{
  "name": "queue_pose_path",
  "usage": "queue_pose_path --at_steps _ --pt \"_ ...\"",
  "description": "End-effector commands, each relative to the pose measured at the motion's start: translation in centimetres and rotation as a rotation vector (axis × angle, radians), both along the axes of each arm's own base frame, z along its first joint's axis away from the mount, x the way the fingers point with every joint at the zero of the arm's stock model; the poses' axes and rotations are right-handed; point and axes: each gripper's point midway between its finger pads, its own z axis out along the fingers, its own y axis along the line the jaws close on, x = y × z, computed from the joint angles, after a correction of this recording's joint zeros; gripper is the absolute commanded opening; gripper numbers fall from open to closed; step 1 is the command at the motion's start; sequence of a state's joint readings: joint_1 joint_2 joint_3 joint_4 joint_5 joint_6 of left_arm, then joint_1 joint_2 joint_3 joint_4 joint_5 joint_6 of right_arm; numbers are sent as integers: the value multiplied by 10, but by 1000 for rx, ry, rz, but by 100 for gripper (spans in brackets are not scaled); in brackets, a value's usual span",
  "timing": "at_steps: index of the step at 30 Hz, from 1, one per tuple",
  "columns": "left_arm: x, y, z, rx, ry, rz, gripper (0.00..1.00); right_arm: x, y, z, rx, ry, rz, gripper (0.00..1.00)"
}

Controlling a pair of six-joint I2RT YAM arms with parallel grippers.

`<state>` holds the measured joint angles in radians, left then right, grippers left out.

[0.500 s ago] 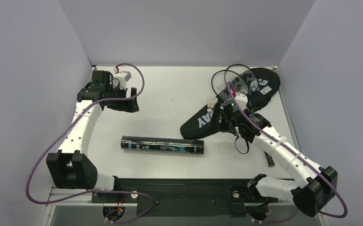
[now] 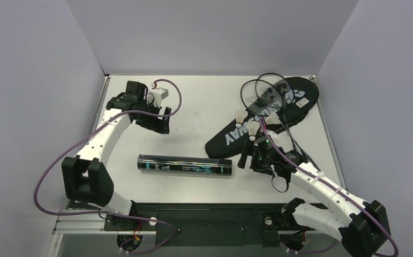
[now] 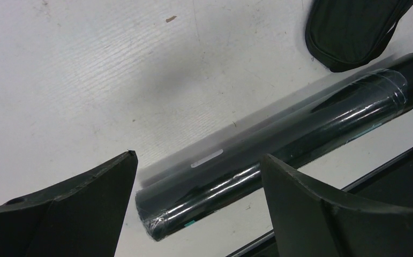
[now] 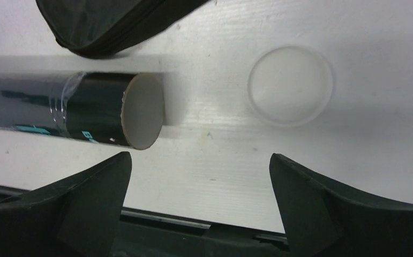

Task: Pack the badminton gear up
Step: Pick up the shuttle tube at the center of the board.

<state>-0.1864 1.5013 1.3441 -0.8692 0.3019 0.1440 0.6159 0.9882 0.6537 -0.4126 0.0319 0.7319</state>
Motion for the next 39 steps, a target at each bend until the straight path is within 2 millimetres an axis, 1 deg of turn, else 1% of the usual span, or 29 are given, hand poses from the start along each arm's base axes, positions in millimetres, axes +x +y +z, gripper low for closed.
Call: queue_pose_path --at_steps 1,2,3,7,10,14,18,22,25,29,31,33,34,35,36,37,38,39 --pt "-3 -13 0 -13 13 -135 96 -5 32 -4 179 19 43 96" --pt "-6 -15 -3 -19 29 -156 96 -10 36 -11 203 44 48 95" --pt "-7 -16 -3 -13 25 -189 96 -6 42 -9 235 28 52 95" --pt "-18 -25 -6 -47 46 -292 96 -5 62 -16 332 43 76 94" --pt "-26 -30 -6 -62 52 -352 97 3 76 -12 407 22 83 92" --pt "-31 -33 -8 -50 45 -413 97 7 88 -10 453 37 90 90" --pt "-35 -35 -11 -52 68 -448 97 8 91 -17 457 64 82 88" --pt "-41 -38 -9 -69 98 -476 97 7 91 -22 466 68 70 88" --pt "-43 -39 -6 -63 57 -488 97 3 90 -29 467 86 64 88" --pt "-47 -40 -10 -39 39 -512 97 3 89 -31 462 86 63 85" --pt "-51 -42 -14 -30 47 -526 97 5 91 -28 470 77 68 81" --pt "-54 -44 -17 -20 48 -542 97 8 94 -25 481 69 72 74" --pt "-58 -46 -19 -16 51 -555 97 8 95 -25 483 72 76 73" --pt "-58 -48 -18 -16 35 -562 97 9 97 -24 492 64 80 70" --pt "-62 -51 -21 -17 37 -579 97 9 98 -25 493 67 84 68" --pt "-64 -52 -19 -23 22 -592 97 11 100 -24 498 59 91 64" --pt "-72 -56 -23 -41 26 -635 97 11 101 -26 495 64 94 61" --pt "-79 -56 -23 -47 29 -662 97 13 102 -26 500 56 100 56"
